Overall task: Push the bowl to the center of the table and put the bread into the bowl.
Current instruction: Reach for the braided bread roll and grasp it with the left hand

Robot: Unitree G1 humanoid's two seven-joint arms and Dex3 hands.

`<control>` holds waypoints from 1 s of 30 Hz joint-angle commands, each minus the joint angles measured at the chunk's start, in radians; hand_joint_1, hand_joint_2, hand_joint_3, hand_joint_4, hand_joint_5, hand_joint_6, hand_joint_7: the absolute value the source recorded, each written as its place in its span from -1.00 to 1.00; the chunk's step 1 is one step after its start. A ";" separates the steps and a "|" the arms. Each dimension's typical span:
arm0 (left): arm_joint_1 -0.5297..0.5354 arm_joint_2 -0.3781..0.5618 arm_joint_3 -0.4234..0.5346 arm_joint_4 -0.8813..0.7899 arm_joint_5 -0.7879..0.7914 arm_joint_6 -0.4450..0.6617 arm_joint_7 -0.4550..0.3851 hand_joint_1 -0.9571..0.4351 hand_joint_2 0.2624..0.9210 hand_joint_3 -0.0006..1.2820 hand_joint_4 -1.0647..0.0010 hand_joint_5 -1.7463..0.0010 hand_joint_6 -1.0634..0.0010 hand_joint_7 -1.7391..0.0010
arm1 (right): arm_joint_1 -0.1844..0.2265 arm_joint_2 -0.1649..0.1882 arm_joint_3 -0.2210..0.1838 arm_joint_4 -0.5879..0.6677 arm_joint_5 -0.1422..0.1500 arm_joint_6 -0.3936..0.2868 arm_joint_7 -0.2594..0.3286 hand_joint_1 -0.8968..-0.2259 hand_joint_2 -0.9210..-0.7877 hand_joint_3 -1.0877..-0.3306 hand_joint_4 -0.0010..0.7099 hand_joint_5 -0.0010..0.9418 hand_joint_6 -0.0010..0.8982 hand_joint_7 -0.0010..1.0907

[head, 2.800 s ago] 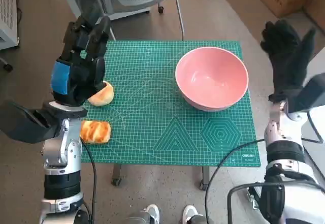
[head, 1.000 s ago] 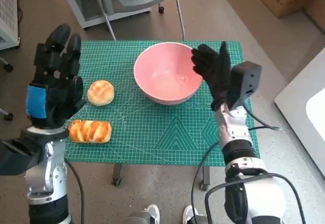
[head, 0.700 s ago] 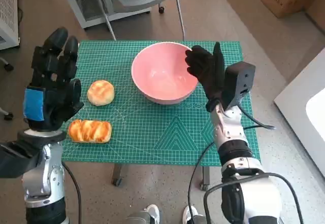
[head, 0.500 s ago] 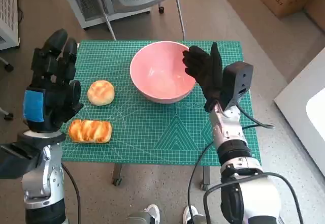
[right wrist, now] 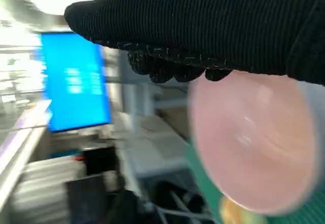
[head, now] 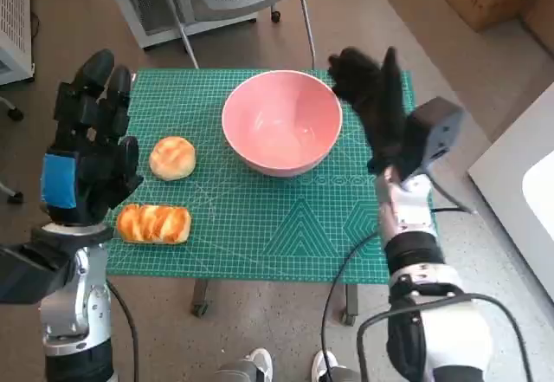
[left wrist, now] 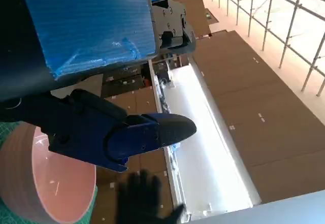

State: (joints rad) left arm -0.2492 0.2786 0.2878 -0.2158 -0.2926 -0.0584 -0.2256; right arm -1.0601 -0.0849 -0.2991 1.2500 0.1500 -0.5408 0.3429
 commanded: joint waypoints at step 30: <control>0.120 0.620 -0.130 -0.216 0.564 0.487 -0.314 0.27 0.40 -0.99 0.82 1.00 0.57 0.90 | 0.061 -0.047 -0.068 -0.138 0.204 -0.219 0.348 -0.31 -1.00 0.16 -0.33 -0.98 -0.18 -0.94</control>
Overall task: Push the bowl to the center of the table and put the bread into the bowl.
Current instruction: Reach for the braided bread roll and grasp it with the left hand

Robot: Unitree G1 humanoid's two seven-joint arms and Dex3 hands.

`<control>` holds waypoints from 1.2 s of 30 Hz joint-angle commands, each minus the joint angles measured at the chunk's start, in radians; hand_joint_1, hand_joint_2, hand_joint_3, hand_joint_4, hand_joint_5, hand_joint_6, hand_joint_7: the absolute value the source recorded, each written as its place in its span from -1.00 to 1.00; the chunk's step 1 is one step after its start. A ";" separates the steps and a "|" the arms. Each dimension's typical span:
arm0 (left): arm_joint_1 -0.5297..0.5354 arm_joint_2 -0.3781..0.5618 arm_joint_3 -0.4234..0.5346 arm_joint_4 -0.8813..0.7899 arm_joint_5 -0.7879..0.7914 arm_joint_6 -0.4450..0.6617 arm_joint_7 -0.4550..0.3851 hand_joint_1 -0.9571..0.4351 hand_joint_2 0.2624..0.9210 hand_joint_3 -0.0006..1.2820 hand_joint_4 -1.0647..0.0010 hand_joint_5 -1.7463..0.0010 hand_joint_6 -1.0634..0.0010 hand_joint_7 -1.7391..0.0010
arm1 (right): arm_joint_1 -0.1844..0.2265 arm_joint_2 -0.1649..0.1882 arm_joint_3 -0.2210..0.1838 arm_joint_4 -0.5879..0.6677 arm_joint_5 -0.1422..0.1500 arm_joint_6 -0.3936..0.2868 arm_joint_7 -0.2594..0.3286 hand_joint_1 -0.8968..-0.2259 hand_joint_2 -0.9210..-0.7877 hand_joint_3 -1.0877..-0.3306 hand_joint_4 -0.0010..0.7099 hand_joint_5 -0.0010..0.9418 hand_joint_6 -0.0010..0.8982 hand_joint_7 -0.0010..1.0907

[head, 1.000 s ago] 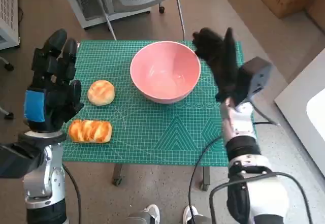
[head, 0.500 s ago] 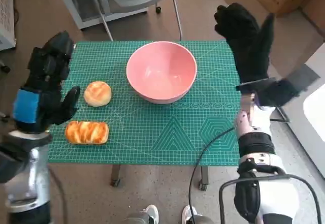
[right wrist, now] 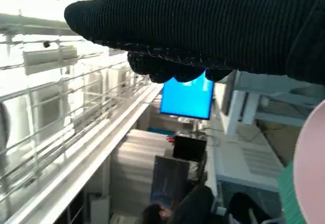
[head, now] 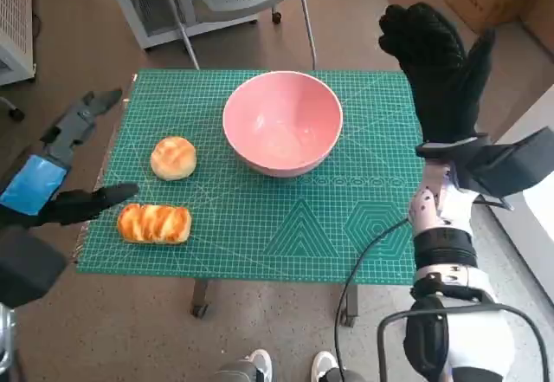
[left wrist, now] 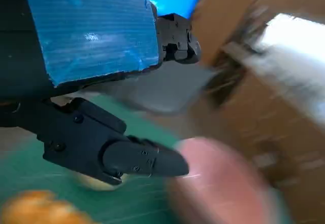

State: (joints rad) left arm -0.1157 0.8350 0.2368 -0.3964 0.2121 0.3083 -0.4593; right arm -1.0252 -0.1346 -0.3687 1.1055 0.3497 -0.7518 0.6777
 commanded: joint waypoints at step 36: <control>-0.207 -0.010 -0.477 0.392 0.326 0.141 -0.072 0.28 0.38 -1.00 0.89 0.99 0.47 0.99 | 0.052 0.000 0.002 -0.024 0.019 0.032 0.007 -0.33 -1.00 0.14 -0.35 -1.00 -0.18 -0.98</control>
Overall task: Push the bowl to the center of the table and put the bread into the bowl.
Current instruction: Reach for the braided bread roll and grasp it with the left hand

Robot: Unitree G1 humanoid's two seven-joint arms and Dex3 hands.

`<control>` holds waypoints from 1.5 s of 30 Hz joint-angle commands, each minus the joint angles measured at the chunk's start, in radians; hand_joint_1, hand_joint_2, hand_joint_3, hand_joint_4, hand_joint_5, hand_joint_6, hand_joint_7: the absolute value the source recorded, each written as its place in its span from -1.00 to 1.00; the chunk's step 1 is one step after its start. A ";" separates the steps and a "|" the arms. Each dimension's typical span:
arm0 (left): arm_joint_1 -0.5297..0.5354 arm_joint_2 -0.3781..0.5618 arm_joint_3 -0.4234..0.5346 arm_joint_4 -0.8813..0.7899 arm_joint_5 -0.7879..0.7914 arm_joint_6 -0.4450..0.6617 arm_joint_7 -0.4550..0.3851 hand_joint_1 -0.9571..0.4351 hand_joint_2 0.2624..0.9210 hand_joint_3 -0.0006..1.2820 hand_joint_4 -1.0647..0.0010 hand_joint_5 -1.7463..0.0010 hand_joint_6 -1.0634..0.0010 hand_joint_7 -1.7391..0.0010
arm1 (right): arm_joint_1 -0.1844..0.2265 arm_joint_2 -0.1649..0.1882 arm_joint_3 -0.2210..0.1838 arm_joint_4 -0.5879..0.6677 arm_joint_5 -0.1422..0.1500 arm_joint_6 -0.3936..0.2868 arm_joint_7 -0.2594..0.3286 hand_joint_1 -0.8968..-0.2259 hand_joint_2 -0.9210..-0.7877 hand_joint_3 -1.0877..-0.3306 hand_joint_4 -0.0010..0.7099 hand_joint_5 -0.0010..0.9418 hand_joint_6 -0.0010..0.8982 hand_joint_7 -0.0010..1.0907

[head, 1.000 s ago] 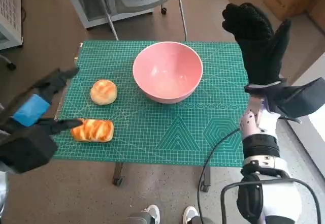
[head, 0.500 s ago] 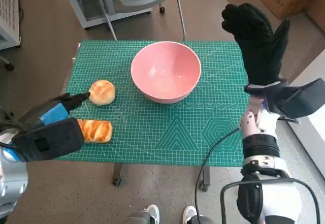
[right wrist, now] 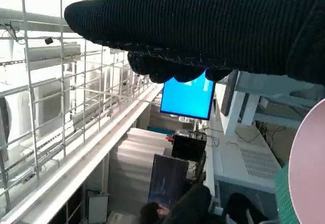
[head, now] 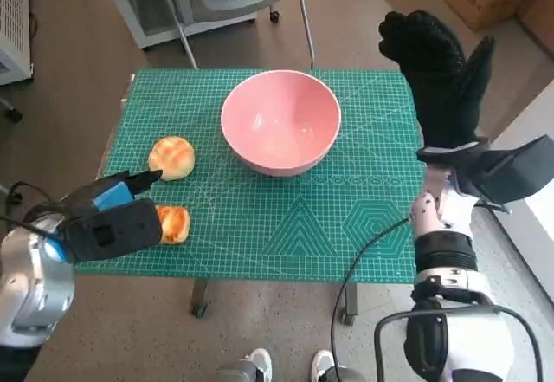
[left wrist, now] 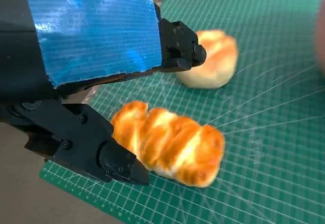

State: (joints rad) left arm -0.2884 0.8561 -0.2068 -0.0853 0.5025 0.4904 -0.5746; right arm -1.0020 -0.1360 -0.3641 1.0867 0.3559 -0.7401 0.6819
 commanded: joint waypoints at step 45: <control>-0.015 -0.044 -0.040 0.104 0.114 -0.222 0.023 0.38 0.97 -0.93 -0.34 -0.36 -0.29 -0.22 | 0.034 -0.003 -0.017 -0.001 0.018 0.004 0.013 -0.30 -1.00 0.17 -0.36 -1.00 -0.16 -0.99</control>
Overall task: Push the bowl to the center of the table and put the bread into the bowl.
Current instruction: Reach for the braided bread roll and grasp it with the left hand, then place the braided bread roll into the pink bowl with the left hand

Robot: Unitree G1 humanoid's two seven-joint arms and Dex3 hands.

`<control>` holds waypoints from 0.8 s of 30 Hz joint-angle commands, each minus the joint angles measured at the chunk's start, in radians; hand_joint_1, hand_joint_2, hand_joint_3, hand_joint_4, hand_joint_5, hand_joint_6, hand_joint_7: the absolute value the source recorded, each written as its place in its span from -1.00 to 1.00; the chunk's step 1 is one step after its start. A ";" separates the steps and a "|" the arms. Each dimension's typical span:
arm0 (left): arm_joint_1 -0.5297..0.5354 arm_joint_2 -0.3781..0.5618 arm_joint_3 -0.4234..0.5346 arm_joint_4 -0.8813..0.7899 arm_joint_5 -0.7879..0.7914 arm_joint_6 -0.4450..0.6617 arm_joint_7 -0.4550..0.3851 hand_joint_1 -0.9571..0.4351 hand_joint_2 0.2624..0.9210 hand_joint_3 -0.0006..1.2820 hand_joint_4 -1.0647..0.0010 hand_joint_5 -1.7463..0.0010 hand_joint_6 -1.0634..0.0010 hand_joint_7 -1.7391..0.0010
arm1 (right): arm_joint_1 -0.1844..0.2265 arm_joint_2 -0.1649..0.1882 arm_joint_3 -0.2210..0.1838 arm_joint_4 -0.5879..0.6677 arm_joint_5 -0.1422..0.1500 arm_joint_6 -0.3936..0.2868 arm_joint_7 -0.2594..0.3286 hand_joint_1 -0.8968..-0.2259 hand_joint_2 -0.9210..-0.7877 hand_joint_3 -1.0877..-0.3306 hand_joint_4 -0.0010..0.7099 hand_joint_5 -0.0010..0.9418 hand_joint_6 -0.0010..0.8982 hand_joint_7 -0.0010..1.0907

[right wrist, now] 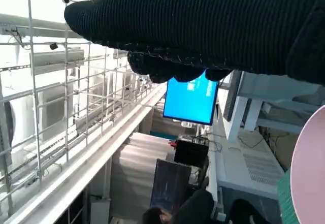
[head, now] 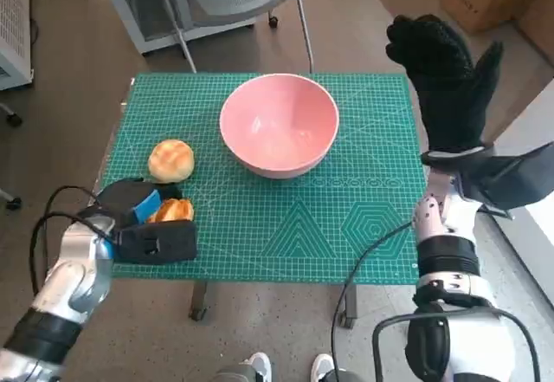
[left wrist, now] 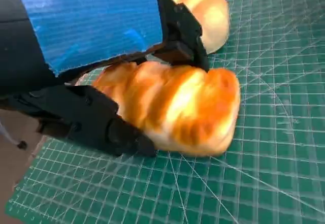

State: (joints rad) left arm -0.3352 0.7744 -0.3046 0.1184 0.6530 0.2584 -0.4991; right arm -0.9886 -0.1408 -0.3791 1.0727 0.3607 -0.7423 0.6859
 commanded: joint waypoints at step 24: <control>-0.201 0.051 0.329 -0.390 -0.153 0.068 -0.068 0.38 0.93 -0.94 -0.44 -0.28 -0.32 -0.22 | 0.043 0.009 0.003 -0.008 0.023 0.018 0.009 -0.35 -1.00 0.16 -0.32 -0.99 -0.13 -0.99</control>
State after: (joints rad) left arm -0.4666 0.8198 0.0227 -0.2883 0.5014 0.3454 -0.5862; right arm -0.9795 -0.1371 -0.3790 1.0667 0.3763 -0.7405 0.6886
